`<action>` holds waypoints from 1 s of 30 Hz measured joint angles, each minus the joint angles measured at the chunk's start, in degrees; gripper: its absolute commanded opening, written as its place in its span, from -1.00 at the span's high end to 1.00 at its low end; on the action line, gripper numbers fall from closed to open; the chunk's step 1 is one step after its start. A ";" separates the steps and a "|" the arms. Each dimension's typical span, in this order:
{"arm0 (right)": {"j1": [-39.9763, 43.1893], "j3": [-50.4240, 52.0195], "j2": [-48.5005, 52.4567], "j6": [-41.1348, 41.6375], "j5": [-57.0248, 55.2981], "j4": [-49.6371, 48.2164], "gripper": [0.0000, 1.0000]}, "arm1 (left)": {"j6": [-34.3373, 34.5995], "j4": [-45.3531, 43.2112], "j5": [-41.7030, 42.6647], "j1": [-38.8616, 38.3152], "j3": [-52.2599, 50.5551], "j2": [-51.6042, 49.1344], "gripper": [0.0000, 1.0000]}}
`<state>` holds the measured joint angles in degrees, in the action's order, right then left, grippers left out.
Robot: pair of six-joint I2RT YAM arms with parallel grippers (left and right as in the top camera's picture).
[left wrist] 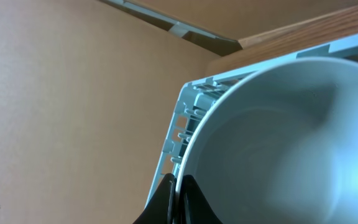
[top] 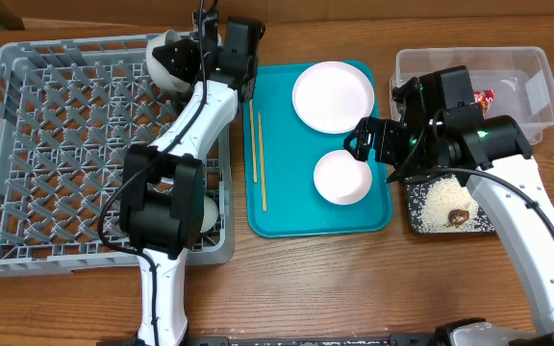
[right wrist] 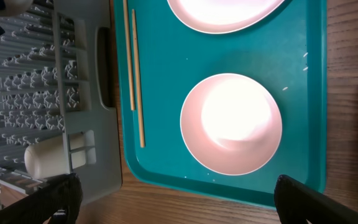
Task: Sort waste into correct bins and load items into the dishwasher
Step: 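Lift the white bowl and stand it upright in the dish rack, then release the bowl and move the left gripper to the pink bowl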
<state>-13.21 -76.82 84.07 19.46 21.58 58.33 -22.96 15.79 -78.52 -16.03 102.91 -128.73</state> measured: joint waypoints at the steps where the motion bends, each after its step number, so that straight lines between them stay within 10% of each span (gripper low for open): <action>1: 0.00 0.00 0.00 0.00 0.00 0.02 -1.00 | -1.16 -1.18 -0.24 -0.02 0.00 -0.09 0.92; 15: 0.00 0.00 0.00 -0.02 0.00 0.02 -1.00 | -6.62 -1.42 -1.90 -1.70 0.33 -1.09 0.89; 18: 0.00 0.00 0.00 -0.02 0.00 0.02 -1.00 | -4.76 0.96 -1.95 -2.58 0.37 -1.09 0.33; 30: 0.00 0.00 0.00 -0.02 0.00 0.02 -1.00 | -3.85 1.77 -2.69 -3.85 0.35 -1.97 -0.39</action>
<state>-13.21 -76.82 84.07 19.44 21.58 58.35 -26.81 17.56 -81.21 -19.88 103.26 -130.69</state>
